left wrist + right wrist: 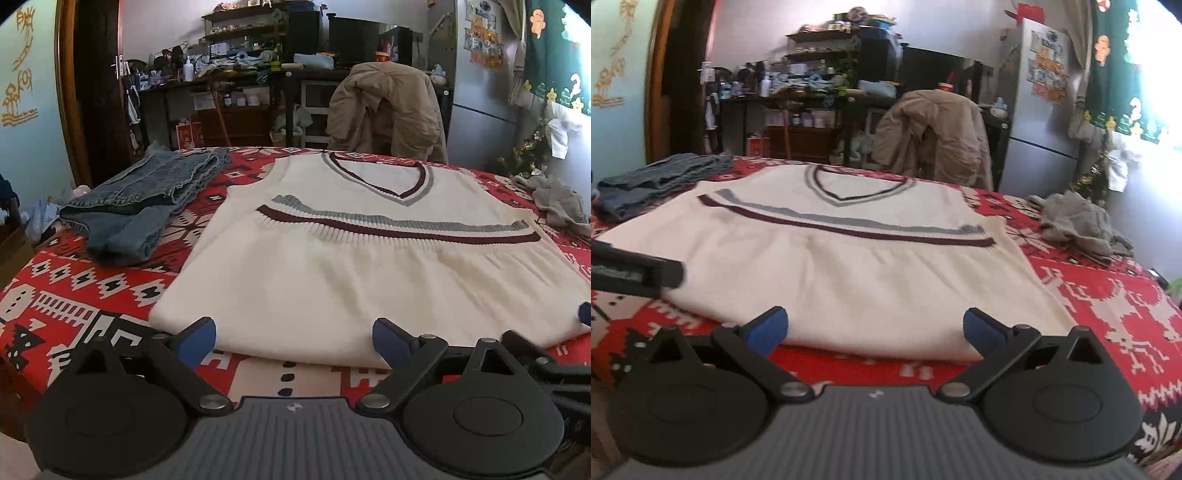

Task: Fold clothes

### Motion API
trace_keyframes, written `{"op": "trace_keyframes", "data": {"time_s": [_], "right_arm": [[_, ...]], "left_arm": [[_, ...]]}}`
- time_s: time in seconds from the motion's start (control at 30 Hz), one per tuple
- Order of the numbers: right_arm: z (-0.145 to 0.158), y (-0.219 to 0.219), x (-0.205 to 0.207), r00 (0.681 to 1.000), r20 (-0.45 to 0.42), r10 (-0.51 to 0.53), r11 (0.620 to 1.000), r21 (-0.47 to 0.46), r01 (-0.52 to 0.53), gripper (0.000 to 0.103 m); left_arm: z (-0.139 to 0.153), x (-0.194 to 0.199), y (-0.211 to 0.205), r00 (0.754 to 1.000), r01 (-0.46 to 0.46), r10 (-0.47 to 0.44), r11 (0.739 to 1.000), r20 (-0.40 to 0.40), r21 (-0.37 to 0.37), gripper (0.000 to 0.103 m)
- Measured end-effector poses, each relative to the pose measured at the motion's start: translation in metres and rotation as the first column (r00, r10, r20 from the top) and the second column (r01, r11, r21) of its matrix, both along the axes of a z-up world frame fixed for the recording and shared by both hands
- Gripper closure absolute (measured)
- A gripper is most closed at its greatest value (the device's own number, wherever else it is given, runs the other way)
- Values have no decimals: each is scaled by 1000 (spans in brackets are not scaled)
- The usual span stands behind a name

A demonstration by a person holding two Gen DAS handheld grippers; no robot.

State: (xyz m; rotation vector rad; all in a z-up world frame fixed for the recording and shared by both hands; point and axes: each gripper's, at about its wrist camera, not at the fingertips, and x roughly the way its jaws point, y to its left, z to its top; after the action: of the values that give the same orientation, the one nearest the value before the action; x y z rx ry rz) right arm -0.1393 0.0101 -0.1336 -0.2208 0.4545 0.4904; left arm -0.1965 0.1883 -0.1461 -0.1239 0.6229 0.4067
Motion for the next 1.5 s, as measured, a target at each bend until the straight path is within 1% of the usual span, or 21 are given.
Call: {"op": "trace_keyframes", "data": {"time_s": [0.37,0.47,0.57,0.6,0.67,0.73,0.83,0.93,1.0,1.13,1.23,1.33,1.5], "right_arm": [[1,-40,20,991,-32,-130,991,8,130,1],[3,-45,20,986,-20,-165,986,10,165,1],[5,-52,23,981,-31,-190,981,21,191,1],[4,-53,24,980,-31,-196,980,13,196,1],[3,-54,25,978,-25,-205,979,-5,205,1],[4,-53,25,977,-18,-211,977,-15,210,1],[6,-48,19,987,-4,-161,987,-5,161,1],[5,-35,11,994,23,-107,992,-62,109,1],[3,-33,10,994,31,-105,992,-74,107,1],[5,-41,16,985,26,-173,982,-66,175,1],[5,-49,21,977,4,-213,976,-53,213,1],[5,-52,23,967,31,-254,964,-75,256,1],[5,-54,25,957,67,-283,951,-113,289,1]], "left_arm": [[-1,-1,3,1000,-1,1,1000,-9,-9,10],[-1,-3,4,1000,-1,1,1000,-13,-10,9],[-2,-3,11,999,-29,29,999,-27,-26,6],[-3,-4,14,999,-41,40,999,-31,-32,4],[-2,-5,19,997,-69,68,997,-29,-44,4],[-2,-6,24,996,-91,89,995,-28,-51,4],[-1,-8,26,995,-99,98,993,-26,-59,5],[-1,-8,27,995,-99,97,993,-27,-59,5],[0,-8,27,995,-100,98,993,-27,-61,5],[0,-8,27,995,-100,99,993,-30,-58,5],[0,-7,27,995,-99,98,994,-30,-55,5],[-1,-7,27,995,-99,98,994,-30,-55,5],[-1,-7,26,995,-99,97,994,-31,-55,5]]}}
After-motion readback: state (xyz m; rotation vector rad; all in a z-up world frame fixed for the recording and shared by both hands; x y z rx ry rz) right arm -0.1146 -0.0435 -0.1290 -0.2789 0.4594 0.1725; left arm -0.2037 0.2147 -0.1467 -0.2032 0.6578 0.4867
